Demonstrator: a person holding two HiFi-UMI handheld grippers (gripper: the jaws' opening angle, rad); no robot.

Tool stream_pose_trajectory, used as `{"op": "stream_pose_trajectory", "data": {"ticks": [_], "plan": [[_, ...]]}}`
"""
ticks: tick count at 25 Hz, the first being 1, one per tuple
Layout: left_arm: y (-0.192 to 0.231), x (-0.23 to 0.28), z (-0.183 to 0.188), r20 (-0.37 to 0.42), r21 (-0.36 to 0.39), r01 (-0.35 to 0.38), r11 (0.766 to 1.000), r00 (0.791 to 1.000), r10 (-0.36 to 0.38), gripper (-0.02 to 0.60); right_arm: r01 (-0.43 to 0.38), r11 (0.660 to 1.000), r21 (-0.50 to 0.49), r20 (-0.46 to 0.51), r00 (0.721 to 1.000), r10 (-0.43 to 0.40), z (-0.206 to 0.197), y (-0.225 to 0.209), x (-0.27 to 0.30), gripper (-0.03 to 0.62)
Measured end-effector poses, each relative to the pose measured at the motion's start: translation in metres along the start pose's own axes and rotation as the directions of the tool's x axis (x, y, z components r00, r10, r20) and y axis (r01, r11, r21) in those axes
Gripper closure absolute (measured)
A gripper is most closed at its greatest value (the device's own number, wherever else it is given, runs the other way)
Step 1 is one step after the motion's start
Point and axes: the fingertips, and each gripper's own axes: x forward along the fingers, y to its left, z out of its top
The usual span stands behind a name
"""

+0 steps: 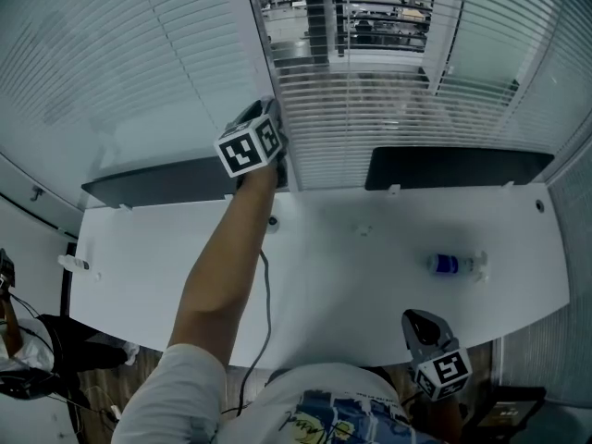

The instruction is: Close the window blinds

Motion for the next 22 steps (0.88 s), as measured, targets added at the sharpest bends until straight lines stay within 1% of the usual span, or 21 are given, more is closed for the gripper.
{"op": "stream_pose_trajectory", "data": {"ticks": [1,3,4,5,6,7,8,10,12,14,17,22], "plan": [[0.0003,0.0007,-0.0024,0.001,-0.061,0.015,0.998,1.0,-0.015,0.453,-0.002,1.0,0.0,0.001,1.0,0.002,-0.0013,-0.0011,0.001,0.582],[0.0017,0.0005,-0.0056,0.007,-0.166,0.04,0.985,0.999,-0.04,0.453,-0.006,1.0,-0.003,0.001,1.0,0.006,-0.0029,-0.003,0.0027,0.582],[0.0023,0.0002,-0.0052,0.009,-0.201,0.05,0.978,0.999,-0.049,0.453,-0.007,1.0,-0.007,0.001,1.0,0.007,-0.0016,-0.0032,0.0032,0.582],[0.0027,0.0001,-0.0037,0.01,-0.218,0.058,0.974,0.998,-0.057,0.453,-0.009,1.0,-0.01,0.0,1.0,0.009,0.0005,-0.0031,0.0036,0.582],[0.0028,0.0001,-0.0021,0.008,-0.214,0.062,0.975,0.998,-0.062,0.453,-0.01,1.0,-0.012,-0.002,1.0,0.01,0.0023,-0.003,0.004,0.582],[0.0024,0.0002,-0.001,0.004,-0.186,0.063,0.98,0.998,-0.063,0.452,-0.011,1.0,-0.011,-0.005,1.0,0.011,0.0034,-0.0029,0.0044,0.582],[0.0017,0.0003,-0.0005,-0.002,-0.139,0.058,0.989,0.998,-0.059,0.451,-0.012,1.0,-0.012,-0.007,1.0,0.012,0.0039,-0.0028,0.0048,0.582],[-0.0001,0.0003,-0.0006,-0.016,-0.018,0.04,0.999,0.999,-0.04,0.449,-0.016,1.0,-0.015,-0.008,1.0,0.016,0.004,-0.0021,0.0052,0.582],[-0.0009,0.0001,-0.0009,-0.028,0.089,0.021,0.996,0.999,-0.019,0.448,-0.017,1.0,-0.018,-0.011,1.0,0.017,0.0048,-0.0017,0.0049,0.582],[-0.0006,-0.0004,-0.0012,-0.04,0.158,0.009,0.987,0.999,-0.003,0.445,-0.014,1.0,-0.02,-0.014,1.0,0.014,0.0061,-0.0017,0.0041,0.582],[0.0003,-0.0005,-0.0027,-0.043,0.2,0.007,0.98,0.999,0.002,0.436,-0.009,1.0,-0.018,-0.025,1.0,0.009,0.0033,-0.0021,0.0034,0.582],[-0.0003,-0.0072,0.0012,-0.029,0.226,0.016,0.974,1.0,-0.009,0.431,-0.005,1.0,-0.022,-0.032,0.999,0.004,0.0049,-0.0002,0.0037,0.582]]}}
